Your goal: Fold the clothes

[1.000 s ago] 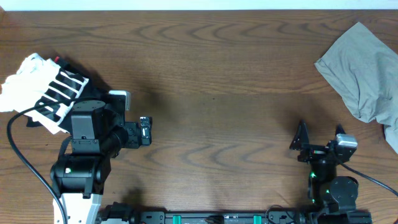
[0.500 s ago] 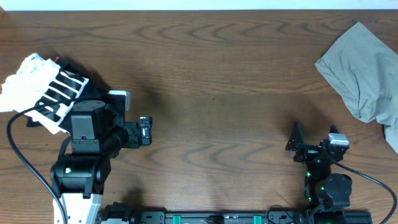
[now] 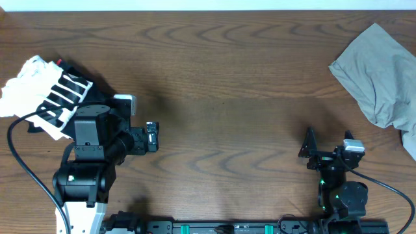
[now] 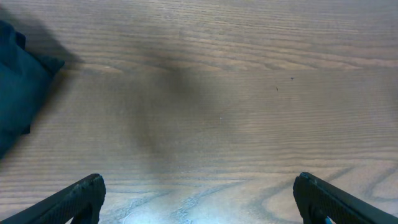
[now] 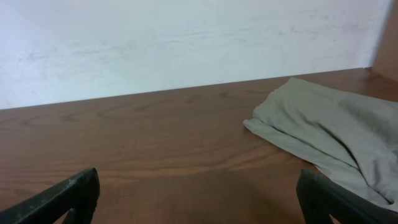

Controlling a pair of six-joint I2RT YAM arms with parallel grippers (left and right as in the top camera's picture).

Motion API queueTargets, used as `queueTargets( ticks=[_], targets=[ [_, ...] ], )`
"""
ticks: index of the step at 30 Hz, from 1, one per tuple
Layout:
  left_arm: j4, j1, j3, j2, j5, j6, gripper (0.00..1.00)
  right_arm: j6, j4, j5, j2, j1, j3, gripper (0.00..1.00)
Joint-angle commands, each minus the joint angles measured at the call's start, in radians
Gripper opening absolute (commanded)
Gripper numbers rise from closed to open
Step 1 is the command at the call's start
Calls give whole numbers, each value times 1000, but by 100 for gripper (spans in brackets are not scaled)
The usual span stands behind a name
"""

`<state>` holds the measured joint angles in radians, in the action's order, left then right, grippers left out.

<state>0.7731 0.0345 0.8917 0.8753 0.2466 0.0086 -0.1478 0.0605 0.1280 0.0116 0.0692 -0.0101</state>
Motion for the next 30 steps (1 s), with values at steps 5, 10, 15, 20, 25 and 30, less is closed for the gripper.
queueTargets(
  ticks=[5,10,15,20,25,30],
  targets=[
    [-4,2,-1,0,-12,17,98,15,1,-5,-6,-5,5,99],
    [-4,2,-1,0,-12,17,98,15,1,-5,-6,-5,5,99],
    [38,2,-1,-19,-13,18,98,15,2,-5,-6,-5,5,99],
    [101,2,-34,-123,-73,18,98,15,2,-5,-6,-5,5,99],
    [100,2,-155,-290,-129,19,98,15,1,-5,-6,-5,5,99],
    [48,2,-338,-489,-132,21,98,14,1,-5,-6,-5,5,99]
  ],
)
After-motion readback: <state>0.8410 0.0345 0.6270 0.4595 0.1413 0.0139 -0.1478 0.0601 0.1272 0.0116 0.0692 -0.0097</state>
